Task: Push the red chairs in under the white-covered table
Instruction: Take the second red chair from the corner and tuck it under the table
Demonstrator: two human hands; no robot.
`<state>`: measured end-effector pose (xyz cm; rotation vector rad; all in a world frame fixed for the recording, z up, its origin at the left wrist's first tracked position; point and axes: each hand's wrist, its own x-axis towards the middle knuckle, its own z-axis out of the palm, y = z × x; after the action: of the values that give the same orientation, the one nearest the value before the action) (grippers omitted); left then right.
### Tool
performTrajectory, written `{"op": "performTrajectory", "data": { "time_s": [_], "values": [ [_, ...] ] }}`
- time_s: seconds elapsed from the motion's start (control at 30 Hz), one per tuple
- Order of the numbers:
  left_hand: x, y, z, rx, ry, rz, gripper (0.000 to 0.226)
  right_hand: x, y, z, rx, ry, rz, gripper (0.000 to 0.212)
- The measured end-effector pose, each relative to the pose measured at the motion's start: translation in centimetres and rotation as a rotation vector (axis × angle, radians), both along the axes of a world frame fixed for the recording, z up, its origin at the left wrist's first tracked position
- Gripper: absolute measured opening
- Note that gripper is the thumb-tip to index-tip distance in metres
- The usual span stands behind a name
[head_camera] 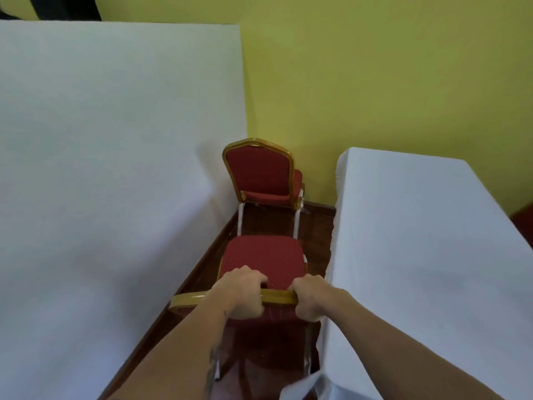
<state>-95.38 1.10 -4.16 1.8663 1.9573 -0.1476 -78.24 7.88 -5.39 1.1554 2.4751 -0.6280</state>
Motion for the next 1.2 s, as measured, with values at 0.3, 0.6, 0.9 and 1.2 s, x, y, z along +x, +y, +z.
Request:
{"op": "performTrajectory", "data": {
  "time_s": [0.3, 0.6, 0.9, 1.2],
  "values": [
    [-5.8, 4.4, -0.2, 0.020, -0.029, -0.187, 0.033, -4.0, 0.4, -0.2, 0.001, 0.031, -0.207, 0.019],
    [-17.0, 7.6, -0.5, 0.014, -0.039, -0.445, 0.032, -15.1, -1.3, -0.6, -0.004, 0.017, -0.473, 0.020],
    [-27.1, 9.1, 0.6, 0.023, 0.061, -0.453, 0.044, -23.9, -4.5, -2.1, 0.110, 0.113, -0.629, 0.022],
    [-32.1, 11.5, -5.4, -0.014, -0.866, 0.801, 0.117, -24.6, -5.4, -4.1, 0.132, 0.137, -0.811, 0.035]
  ]
}}
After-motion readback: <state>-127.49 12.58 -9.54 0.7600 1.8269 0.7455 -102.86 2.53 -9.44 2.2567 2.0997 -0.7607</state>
